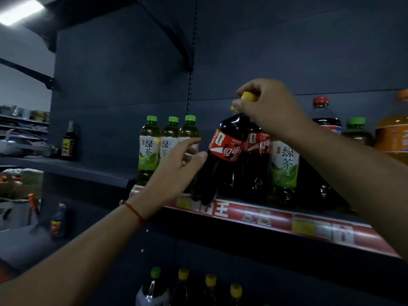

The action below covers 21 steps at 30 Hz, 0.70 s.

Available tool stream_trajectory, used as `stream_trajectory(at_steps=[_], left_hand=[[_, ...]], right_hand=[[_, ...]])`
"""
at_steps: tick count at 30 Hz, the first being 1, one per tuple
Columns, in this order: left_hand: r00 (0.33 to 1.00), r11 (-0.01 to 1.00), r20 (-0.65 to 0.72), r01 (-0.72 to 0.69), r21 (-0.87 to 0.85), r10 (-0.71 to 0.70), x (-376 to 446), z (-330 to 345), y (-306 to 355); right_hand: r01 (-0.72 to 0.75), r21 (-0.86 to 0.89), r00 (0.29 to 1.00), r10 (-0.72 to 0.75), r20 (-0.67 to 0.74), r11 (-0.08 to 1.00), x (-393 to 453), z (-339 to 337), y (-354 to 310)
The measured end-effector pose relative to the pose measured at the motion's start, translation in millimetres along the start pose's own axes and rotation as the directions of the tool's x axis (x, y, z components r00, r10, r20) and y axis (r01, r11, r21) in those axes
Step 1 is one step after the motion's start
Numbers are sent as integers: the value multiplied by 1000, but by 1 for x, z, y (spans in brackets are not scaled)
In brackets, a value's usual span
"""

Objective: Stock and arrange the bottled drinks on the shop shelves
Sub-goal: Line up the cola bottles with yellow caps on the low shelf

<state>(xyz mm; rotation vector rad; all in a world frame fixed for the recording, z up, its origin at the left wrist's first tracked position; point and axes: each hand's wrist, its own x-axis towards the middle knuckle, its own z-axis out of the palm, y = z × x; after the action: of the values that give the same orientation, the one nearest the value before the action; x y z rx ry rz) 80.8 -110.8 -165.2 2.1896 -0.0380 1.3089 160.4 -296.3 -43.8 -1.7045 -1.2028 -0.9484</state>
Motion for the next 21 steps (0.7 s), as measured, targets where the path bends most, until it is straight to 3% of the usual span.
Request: stream_trajectory(at_steps=[3,6,15,18,21], left_hand=[[989,976,150,25,-218,8,-31,5,32],[982,928,185,101,-357,-36,-61,18,50],[956,830,199,287,-478,-216,-183,91,42],[915,750,184,401,-525,-360,-215,119,29],[844,579,224,505,-640,-488,-240,142,15]], right_hand=[[-89,171,996,89,11,981,-27,-15,-5],[-165,303,986,159,42,939,-55,-21,-6],[-312,394,949,264,173,864,-171,6,18],[-446,479,892,335,303,756,-220,17,36],[-600,398,775,380,504,694,-281,34,60]])
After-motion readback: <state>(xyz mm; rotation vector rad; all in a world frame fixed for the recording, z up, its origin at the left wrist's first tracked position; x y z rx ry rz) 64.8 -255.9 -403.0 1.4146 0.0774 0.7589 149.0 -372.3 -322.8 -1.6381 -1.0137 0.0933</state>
